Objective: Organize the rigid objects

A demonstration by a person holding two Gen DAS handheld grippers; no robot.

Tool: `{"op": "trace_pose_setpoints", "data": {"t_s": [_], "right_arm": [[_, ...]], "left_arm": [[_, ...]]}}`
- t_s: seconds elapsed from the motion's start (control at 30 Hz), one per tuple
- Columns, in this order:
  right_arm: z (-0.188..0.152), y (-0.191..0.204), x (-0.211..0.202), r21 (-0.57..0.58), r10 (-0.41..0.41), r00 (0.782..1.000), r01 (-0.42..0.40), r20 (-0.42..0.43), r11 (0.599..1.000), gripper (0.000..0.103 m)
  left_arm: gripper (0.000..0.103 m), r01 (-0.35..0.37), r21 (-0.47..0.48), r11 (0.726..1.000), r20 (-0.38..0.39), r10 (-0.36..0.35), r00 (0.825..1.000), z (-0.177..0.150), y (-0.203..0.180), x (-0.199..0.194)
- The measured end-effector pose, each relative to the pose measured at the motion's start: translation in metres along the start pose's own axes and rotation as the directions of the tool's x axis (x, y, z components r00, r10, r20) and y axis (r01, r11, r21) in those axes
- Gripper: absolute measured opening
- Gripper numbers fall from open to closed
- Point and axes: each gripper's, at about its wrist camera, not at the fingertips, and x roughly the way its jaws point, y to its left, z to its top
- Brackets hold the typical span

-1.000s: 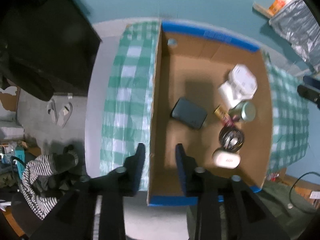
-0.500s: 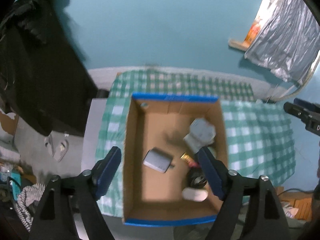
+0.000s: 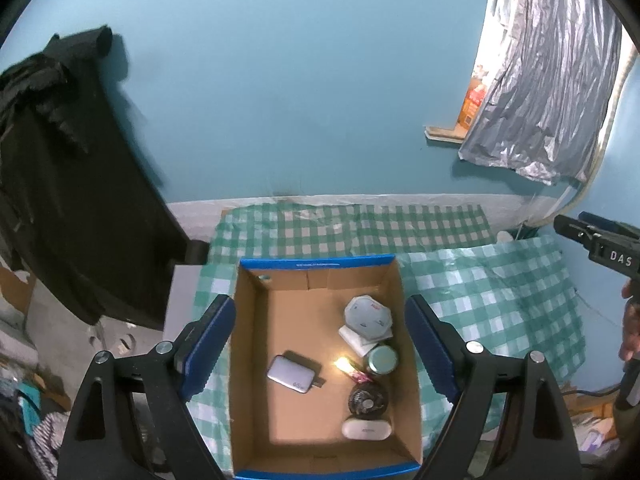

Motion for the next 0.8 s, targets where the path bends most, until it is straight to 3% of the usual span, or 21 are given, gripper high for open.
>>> {"op": "trace_pose_setpoints", "data": {"t_s": [0.8], "right_arm": [[-0.0061, -0.0043, -0.0027, -0.01, -0.01, 1.0, 0.01, 0.005, 1.0, 0.07]], "left_arm": [[0.088, 0.01, -0.011, 1.0, -0.002, -0.01, 1.0, -0.0001, -0.0107, -0.0052]]}}
